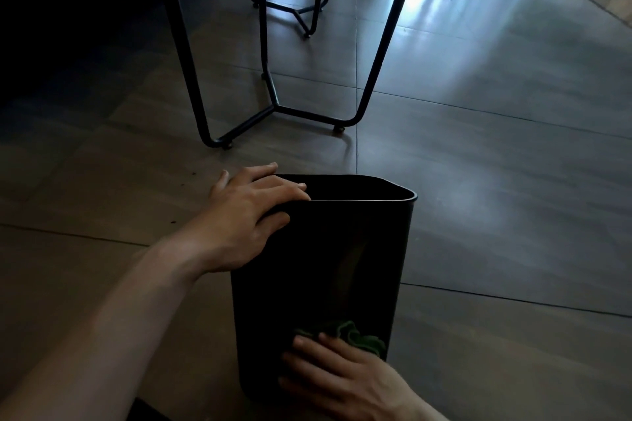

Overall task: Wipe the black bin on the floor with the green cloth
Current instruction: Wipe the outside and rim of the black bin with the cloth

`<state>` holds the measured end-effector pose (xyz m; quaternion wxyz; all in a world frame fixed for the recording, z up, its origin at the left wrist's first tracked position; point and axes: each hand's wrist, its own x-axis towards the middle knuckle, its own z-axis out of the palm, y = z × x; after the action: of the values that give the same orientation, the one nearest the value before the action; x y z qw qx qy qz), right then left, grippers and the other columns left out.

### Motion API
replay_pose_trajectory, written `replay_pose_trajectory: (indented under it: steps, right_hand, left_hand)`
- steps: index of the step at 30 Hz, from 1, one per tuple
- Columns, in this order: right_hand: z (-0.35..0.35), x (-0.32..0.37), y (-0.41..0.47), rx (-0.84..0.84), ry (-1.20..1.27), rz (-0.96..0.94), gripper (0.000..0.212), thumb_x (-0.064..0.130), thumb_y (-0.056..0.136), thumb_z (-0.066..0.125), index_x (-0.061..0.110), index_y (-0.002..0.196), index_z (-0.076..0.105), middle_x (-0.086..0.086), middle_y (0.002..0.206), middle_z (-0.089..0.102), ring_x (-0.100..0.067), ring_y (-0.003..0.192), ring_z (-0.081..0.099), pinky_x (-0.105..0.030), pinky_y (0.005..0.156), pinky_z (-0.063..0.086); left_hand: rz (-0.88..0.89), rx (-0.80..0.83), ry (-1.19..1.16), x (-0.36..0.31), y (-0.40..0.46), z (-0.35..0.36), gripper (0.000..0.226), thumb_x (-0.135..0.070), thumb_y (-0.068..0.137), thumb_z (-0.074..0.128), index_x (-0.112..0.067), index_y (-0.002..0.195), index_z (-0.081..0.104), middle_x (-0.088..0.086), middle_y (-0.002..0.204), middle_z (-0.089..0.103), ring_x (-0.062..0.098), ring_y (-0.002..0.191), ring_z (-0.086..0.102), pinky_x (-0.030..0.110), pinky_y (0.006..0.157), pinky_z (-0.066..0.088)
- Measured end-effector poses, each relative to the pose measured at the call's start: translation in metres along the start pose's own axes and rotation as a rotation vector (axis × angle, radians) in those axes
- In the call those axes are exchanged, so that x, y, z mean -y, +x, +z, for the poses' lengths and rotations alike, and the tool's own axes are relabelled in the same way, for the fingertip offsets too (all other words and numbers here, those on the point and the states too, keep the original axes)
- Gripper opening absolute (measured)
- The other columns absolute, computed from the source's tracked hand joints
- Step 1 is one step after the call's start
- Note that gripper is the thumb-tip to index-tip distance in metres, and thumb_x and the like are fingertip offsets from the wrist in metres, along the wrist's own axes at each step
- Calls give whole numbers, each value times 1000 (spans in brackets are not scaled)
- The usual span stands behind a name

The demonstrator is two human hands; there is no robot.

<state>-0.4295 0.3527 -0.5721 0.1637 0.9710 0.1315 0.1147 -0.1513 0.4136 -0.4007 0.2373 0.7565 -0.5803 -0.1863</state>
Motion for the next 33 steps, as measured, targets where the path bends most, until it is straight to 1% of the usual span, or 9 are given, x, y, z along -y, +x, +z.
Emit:
replay_pose_trajectory:
  steps: [4,10,16,18,21,24,26,30,33]
  right_hand:
    - [-33,-61,24,-134,153,14,42,13,110,48,18,152,50,-9,162,42,-33,157,22,-45,122,36]
    - [-52,-117,65,-444,263,533,51,18,103,61,11,152,49,-15,163,38,-39,155,26,-56,122,33]
    - [10,-21,-16,-138,-122,-8,47,11,114,28,5,159,21,-20,171,6,-36,160,0,-45,130,12]
    - [4,-31,-15,-96,-139,-58,47,13,112,36,4,158,26,-17,171,12,-35,160,-1,-45,131,9]
    - [-36,-81,23,-206,133,171,42,13,108,52,15,149,51,-10,165,36,-36,157,23,-49,125,30]
    - [-71,-133,59,-417,251,590,44,18,107,52,12,151,50,-13,164,37,-36,157,23,-55,124,31]
    - [-70,-133,67,-441,271,670,45,18,107,51,10,150,51,-15,162,39,-36,157,23,-55,123,32]
    - [-22,-57,13,-200,131,259,38,16,105,51,20,141,61,-12,154,51,-37,151,35,-46,115,45]
    - [5,-17,-32,11,-204,39,41,20,113,26,20,150,44,-24,169,14,-33,157,14,-42,129,10]
  left_hand:
    - [10,5,21,1,0,-1,37,-27,100,56,-51,128,56,-43,139,41,-1,150,19,64,121,13]
    - [17,11,26,0,-1,-4,38,-27,100,54,-51,130,54,-39,144,42,0,150,19,60,122,15]
    - [15,5,3,-2,-1,-2,35,-28,100,55,-52,125,56,-44,137,42,-3,149,18,62,122,11]
    - [14,3,0,-1,-1,-2,35,-29,100,55,-52,126,56,-44,137,43,-4,147,20,61,122,12]
    - [11,6,15,0,0,-4,37,-28,100,55,-52,128,55,-42,140,42,-2,145,24,59,121,17]
    - [12,18,22,-2,0,-5,37,-28,100,55,-51,130,55,-41,141,43,-2,145,26,58,122,18]
    - [7,19,24,0,-1,-5,38,-28,100,55,-50,131,55,-39,142,44,-1,145,26,59,121,19]
    - [-7,4,14,0,-2,-7,37,-28,100,55,-49,130,56,-39,140,44,0,146,26,58,121,18]
    - [16,17,6,-4,-2,-5,34,-29,101,54,-51,127,57,-42,138,43,-4,145,24,57,123,13]
